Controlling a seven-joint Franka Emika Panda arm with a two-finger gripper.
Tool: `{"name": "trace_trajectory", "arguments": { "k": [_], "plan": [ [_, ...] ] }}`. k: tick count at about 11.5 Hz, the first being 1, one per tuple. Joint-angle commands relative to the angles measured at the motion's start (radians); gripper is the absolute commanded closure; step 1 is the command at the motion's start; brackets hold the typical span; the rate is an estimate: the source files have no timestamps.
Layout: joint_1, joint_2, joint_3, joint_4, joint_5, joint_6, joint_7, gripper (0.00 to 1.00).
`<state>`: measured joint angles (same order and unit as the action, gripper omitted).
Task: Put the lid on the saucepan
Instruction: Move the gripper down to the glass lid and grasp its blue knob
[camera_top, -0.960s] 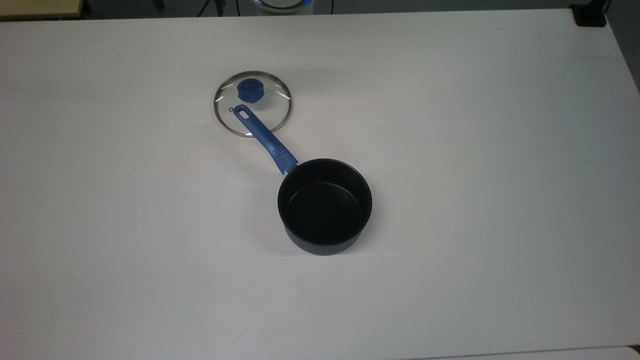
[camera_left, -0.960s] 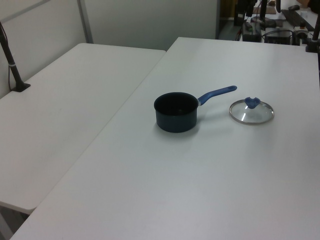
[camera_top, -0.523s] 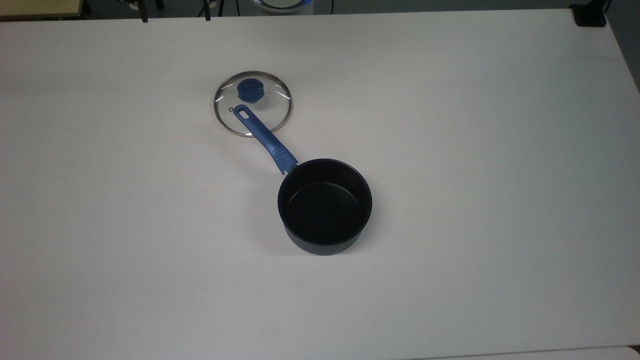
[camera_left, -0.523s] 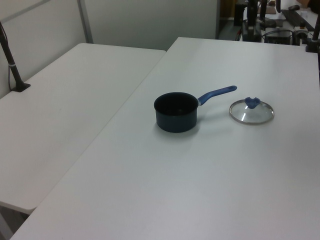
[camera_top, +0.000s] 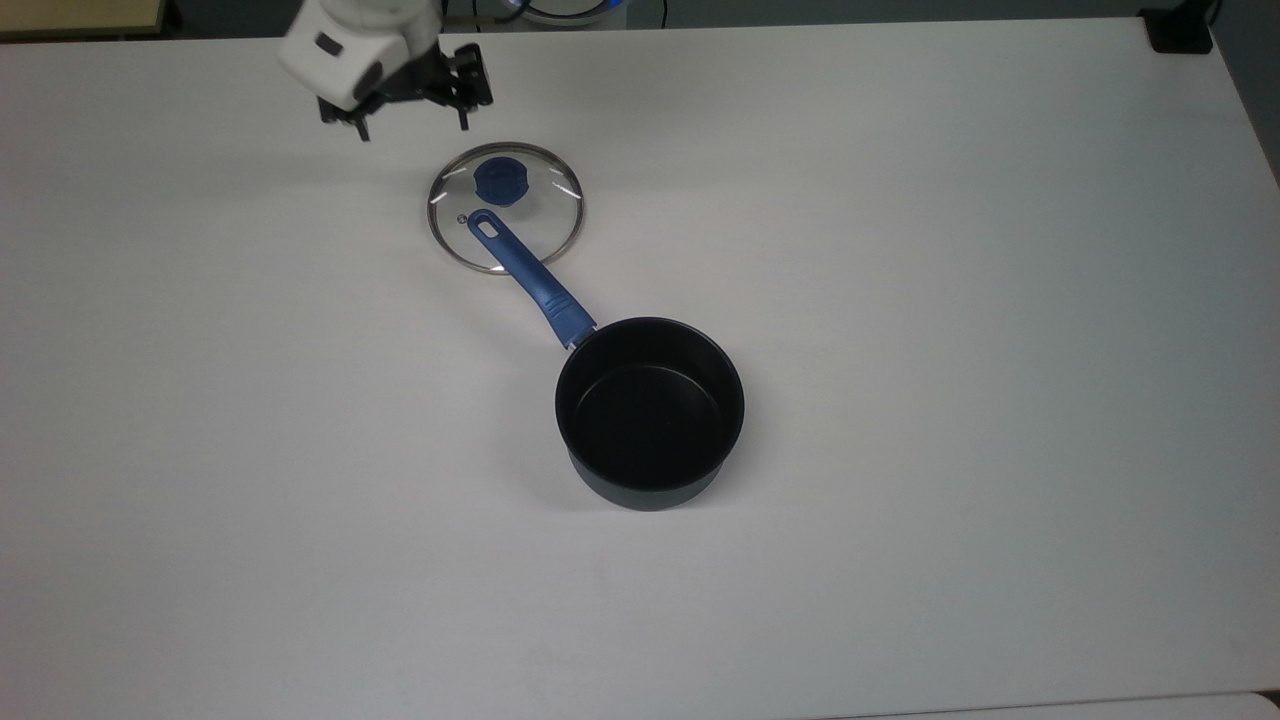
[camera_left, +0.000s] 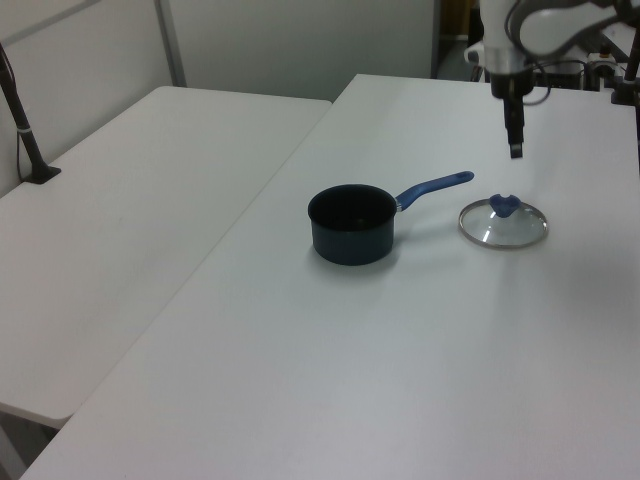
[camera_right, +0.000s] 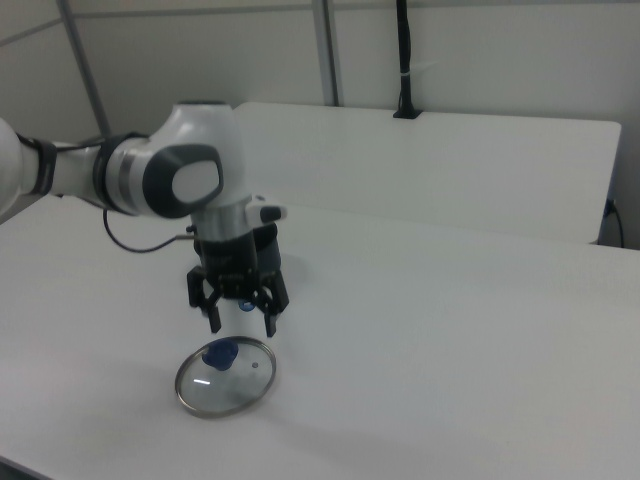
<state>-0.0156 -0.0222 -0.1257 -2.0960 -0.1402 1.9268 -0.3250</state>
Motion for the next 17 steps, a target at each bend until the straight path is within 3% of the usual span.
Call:
{"name": "trace_trajectory", "arguments": {
  "k": [1, 5, 9, 10, 13, 14, 17],
  "plan": [
    [0.014, -0.027, 0.024, -0.11, 0.004, 0.054, -0.043, 0.0],
    [0.014, 0.019, 0.087, -0.108, 0.086, 0.105, -0.019, 0.0],
    [0.0, 0.105, 0.153, -0.093, 0.087, 0.163, 0.058, 0.03],
    [-0.001, 0.099, 0.153, -0.093, 0.087, 0.159, 0.058, 0.1],
    [-0.02, 0.096, 0.153, -0.091, 0.087, 0.156, 0.061, 0.49],
    [-0.021, 0.09, 0.153, -0.091, 0.087, 0.149, 0.061, 0.58],
    [-0.02, 0.021, 0.155, -0.055, 0.087, 0.031, 0.061, 0.63]
  ]
}}
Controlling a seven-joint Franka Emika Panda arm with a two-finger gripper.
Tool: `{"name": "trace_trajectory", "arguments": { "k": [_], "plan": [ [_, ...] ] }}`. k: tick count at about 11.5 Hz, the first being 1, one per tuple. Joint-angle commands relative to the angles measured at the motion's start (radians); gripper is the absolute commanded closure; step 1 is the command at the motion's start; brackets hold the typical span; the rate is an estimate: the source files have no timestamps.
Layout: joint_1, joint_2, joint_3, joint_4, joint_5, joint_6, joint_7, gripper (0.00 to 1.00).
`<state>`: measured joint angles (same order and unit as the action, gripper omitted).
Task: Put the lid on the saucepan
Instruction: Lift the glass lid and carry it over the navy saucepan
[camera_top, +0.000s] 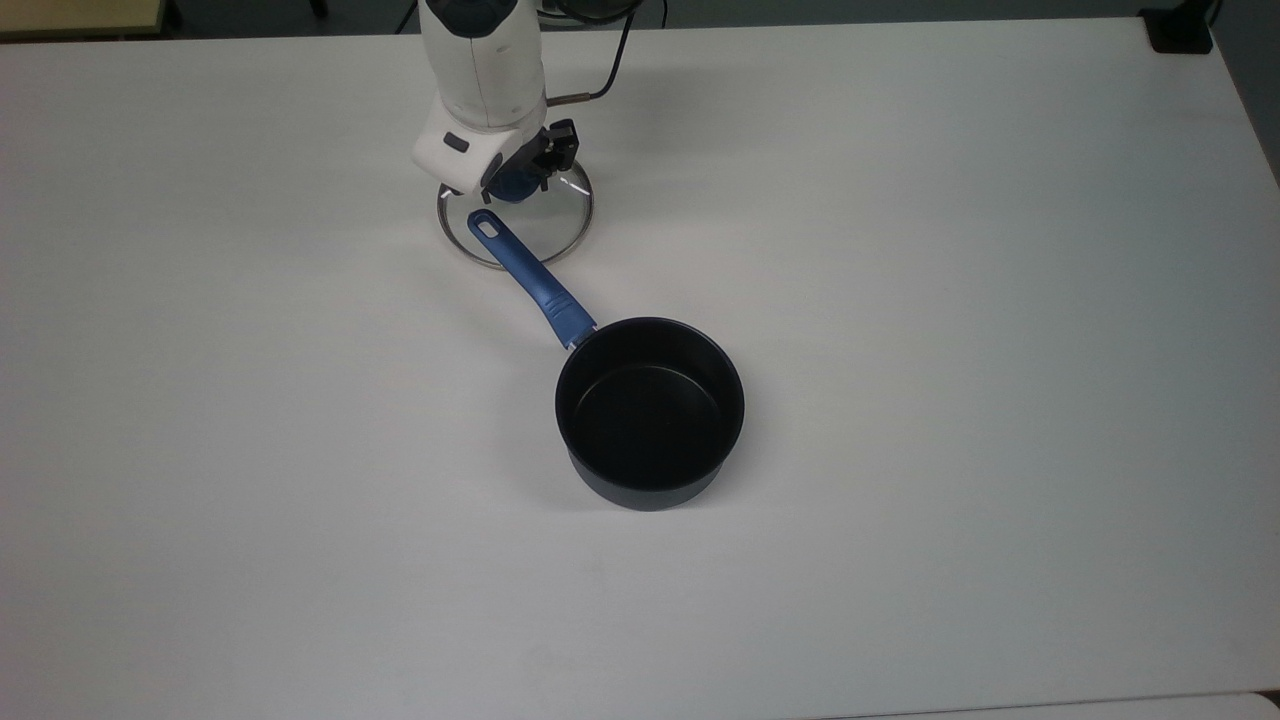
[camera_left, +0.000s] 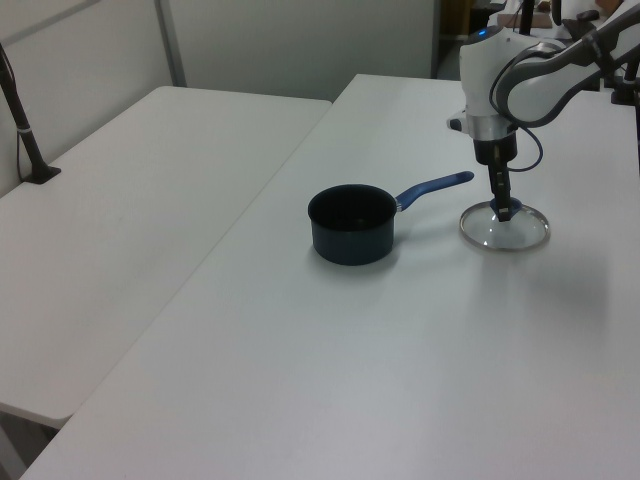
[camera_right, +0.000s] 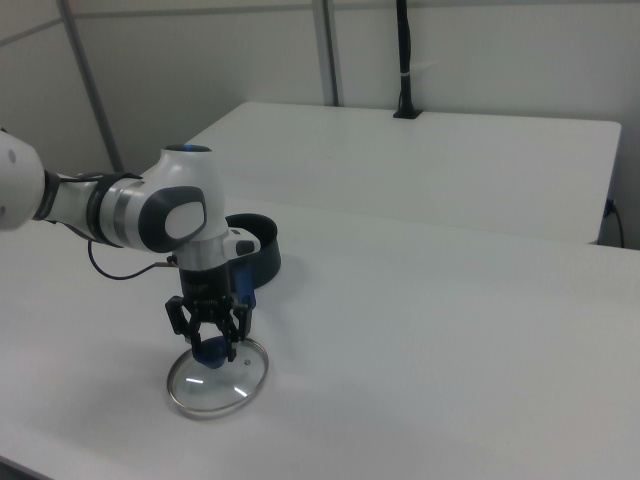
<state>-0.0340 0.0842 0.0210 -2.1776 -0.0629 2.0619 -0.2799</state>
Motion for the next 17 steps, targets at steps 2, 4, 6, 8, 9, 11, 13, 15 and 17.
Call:
{"name": "trace_trajectory", "arguments": {
  "k": [2, 4, 6, 8, 9, 11, 13, 15, 17],
  "plan": [
    [0.006, -0.101, 0.01, 0.172, 0.011, -0.266, 0.005, 0.63],
    [0.014, -0.08, 0.01, 0.374, 0.038, -0.405, 0.016, 0.63],
    [0.016, -0.022, 0.01, 0.543, 0.101, -0.459, 0.065, 0.63],
    [0.02, -0.015, 0.008, 0.574, 0.101, -0.459, 0.096, 0.63],
    [0.02, -0.009, 0.008, 0.579, 0.101, -0.453, 0.11, 0.64],
    [0.052, 0.09, 0.008, 0.683, 0.097, -0.451, 0.244, 0.65],
    [0.08, 0.167, 0.008, 0.752, 0.095, -0.418, 0.406, 0.67],
    [0.1, 0.202, 0.007, 0.76, 0.094, -0.335, 0.581, 0.67],
    [0.123, 0.264, -0.003, 0.821, 0.092, -0.287, 0.735, 0.67]
  ]
}}
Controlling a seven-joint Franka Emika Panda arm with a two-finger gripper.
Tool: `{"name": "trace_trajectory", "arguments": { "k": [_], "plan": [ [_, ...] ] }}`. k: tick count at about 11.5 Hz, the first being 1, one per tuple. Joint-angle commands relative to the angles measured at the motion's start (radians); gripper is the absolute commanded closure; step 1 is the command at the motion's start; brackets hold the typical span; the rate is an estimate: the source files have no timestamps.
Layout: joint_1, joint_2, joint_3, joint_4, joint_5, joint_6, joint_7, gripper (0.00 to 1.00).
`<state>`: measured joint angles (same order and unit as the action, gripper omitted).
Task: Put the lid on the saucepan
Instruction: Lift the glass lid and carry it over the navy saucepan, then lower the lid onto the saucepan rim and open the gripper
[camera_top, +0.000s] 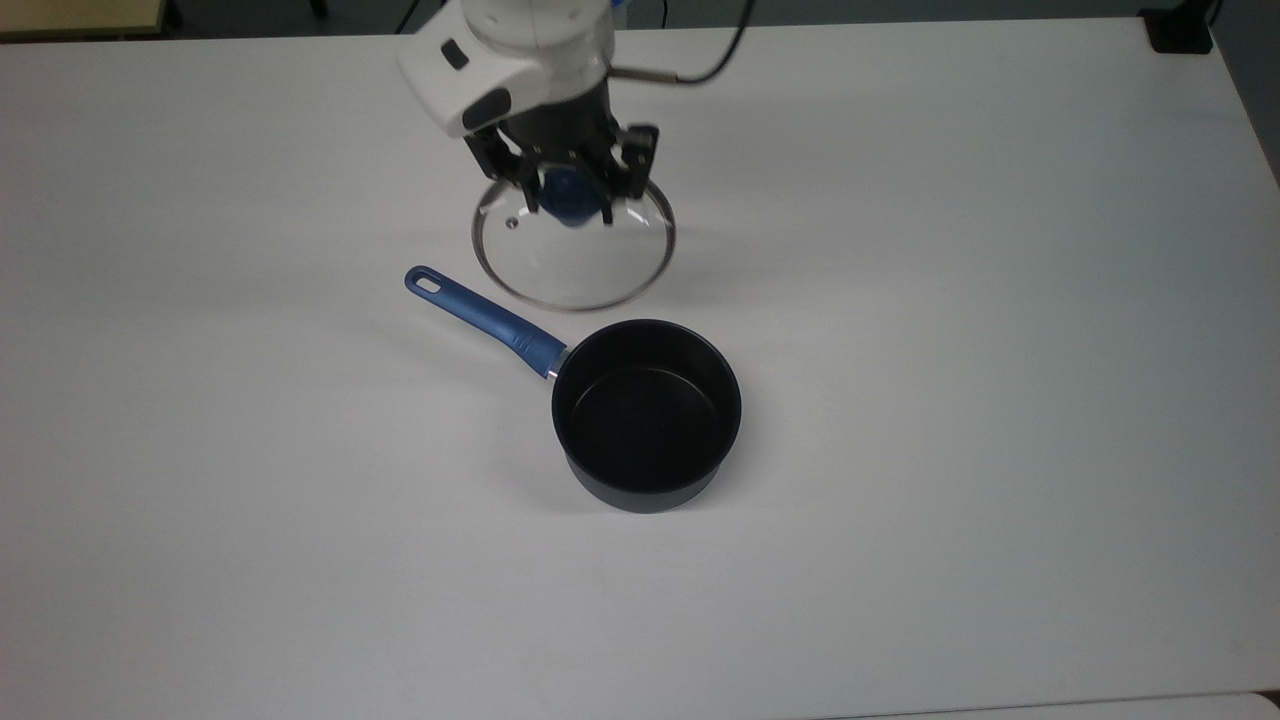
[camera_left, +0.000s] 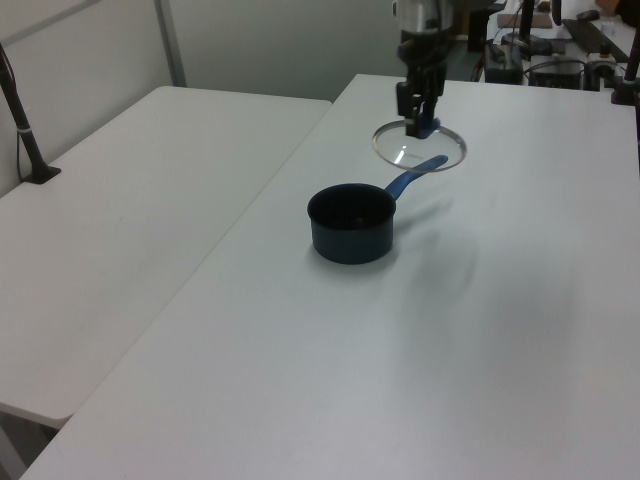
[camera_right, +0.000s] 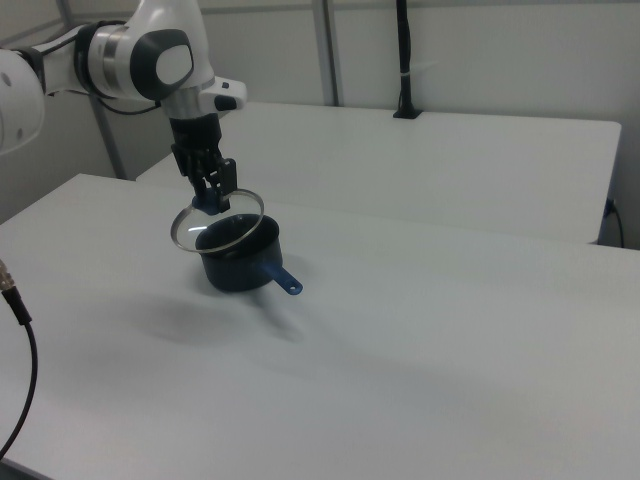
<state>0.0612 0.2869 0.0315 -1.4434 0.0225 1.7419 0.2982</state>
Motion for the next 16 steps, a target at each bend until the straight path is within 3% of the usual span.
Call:
{"name": "trace_trajectory", "arguments": {
  "k": [1, 7, 16],
  "plan": [
    [0.035, 0.087, -0.016, 0.107, 0.007, 0.065, 0.201, 0.67],
    [0.115, 0.258, -0.041, 0.179, -0.016, 0.238, 0.416, 0.69],
    [0.12, 0.295, -0.045, 0.175, -0.016, 0.285, 0.466, 0.68]
  ]
}}
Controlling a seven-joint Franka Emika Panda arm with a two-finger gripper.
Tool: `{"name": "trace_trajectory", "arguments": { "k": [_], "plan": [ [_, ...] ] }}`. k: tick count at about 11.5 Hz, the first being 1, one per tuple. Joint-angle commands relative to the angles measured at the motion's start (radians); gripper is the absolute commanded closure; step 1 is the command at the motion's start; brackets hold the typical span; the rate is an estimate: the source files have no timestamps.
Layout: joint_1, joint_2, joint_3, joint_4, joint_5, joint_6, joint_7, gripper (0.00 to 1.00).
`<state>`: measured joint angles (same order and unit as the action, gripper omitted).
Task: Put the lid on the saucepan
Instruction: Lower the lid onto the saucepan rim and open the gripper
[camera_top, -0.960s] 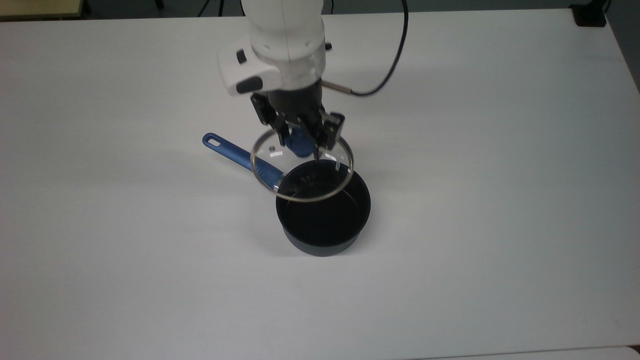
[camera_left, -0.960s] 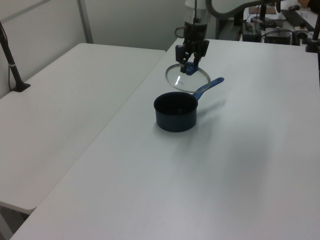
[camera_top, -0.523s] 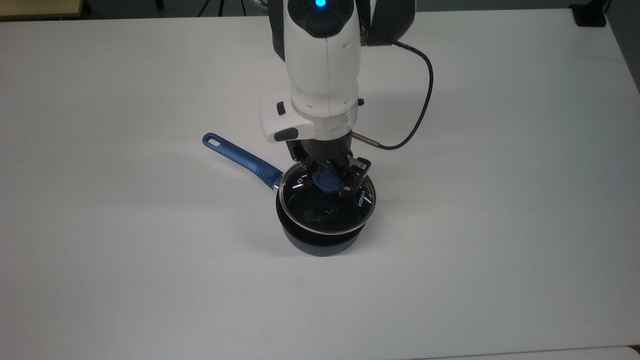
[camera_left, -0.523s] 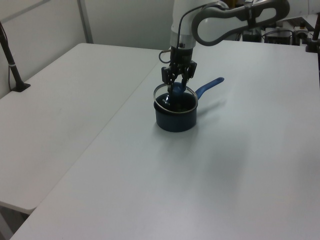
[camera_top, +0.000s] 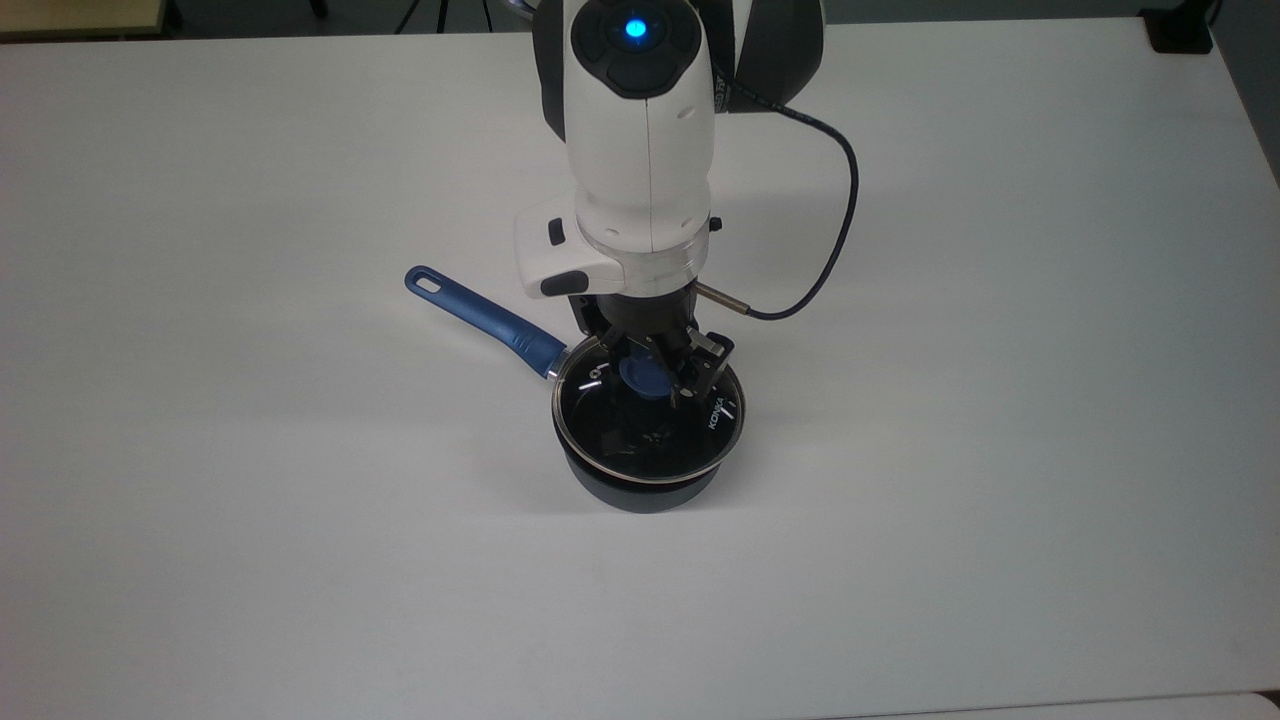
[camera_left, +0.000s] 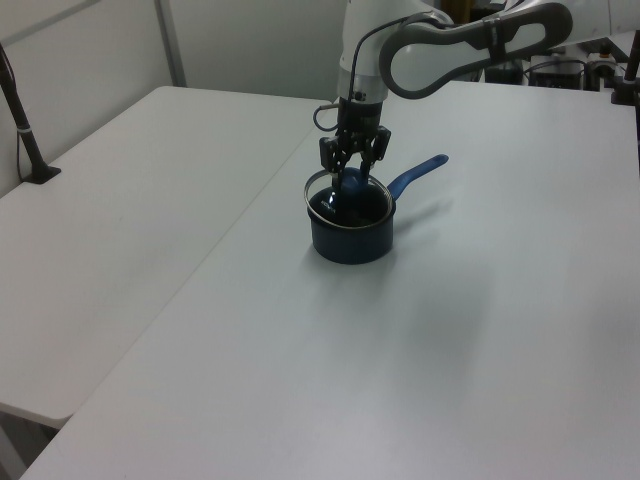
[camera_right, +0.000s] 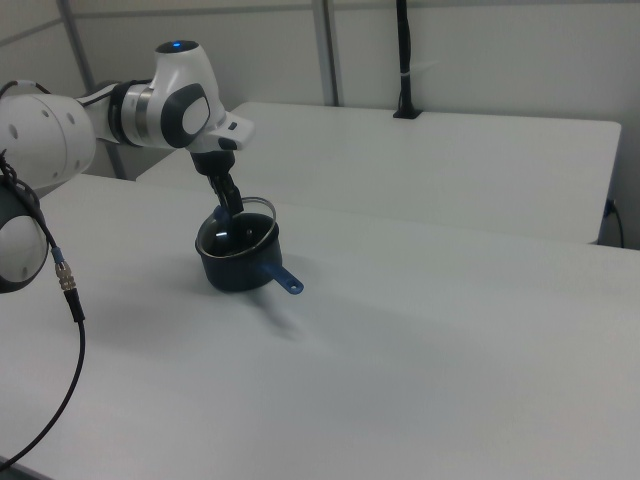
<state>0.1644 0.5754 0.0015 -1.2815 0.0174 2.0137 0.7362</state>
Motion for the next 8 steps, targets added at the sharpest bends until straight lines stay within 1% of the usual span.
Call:
{"name": "trace_trajectory", "arguments": {
  "k": [1, 3, 4, 5, 6, 7, 8],
  "plan": [
    [0.017, 0.006, -0.015, 0.011, -0.011, 0.013, 0.028, 0.68],
    [0.017, 0.011, -0.015, 0.01, -0.011, 0.013, 0.028, 0.68],
    [0.017, 0.011, -0.015, 0.004, -0.011, 0.013, 0.028, 0.66],
    [0.017, 0.011, -0.015, -0.001, -0.01, 0.011, 0.028, 0.47],
    [0.015, 0.011, -0.015, -0.002, -0.008, 0.013, 0.028, 0.34],
    [0.012, 0.011, -0.015, -0.01, -0.005, 0.013, 0.028, 0.0],
    [0.012, 0.011, -0.015, -0.012, -0.005, 0.013, 0.028, 0.0]
  ]
}}
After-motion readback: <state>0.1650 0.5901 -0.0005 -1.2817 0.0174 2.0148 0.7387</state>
